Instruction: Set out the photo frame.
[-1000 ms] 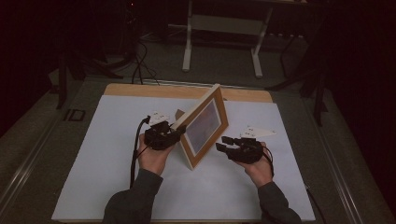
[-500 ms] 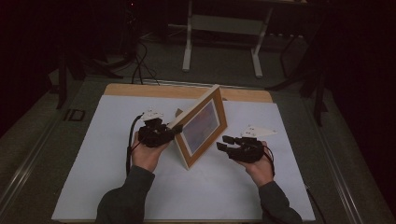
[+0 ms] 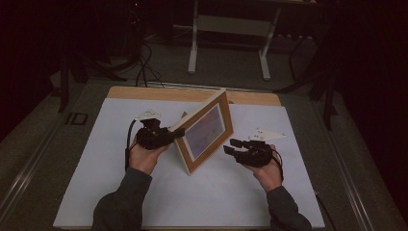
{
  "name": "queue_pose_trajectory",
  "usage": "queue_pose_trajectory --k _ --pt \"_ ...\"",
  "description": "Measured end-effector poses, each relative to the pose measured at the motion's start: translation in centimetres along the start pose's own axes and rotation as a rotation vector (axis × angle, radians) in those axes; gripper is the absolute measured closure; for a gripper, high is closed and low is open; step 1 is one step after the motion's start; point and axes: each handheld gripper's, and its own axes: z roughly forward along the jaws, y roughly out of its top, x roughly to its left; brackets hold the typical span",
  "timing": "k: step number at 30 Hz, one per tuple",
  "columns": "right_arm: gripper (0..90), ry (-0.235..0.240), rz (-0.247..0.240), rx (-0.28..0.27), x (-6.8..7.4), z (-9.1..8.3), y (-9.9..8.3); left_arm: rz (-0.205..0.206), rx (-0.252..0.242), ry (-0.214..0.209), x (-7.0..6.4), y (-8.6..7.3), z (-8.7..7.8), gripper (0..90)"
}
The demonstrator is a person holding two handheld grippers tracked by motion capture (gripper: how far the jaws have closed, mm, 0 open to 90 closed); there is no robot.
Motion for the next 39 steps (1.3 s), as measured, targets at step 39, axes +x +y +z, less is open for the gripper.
queue_pose_trajectory --k 39 --pt "57.2 -0.053 -0.003 -0.013 -1.3 -0.3 1.4 0.072 0.066 -0.145 1.7 0.3 -1.0 72.0"
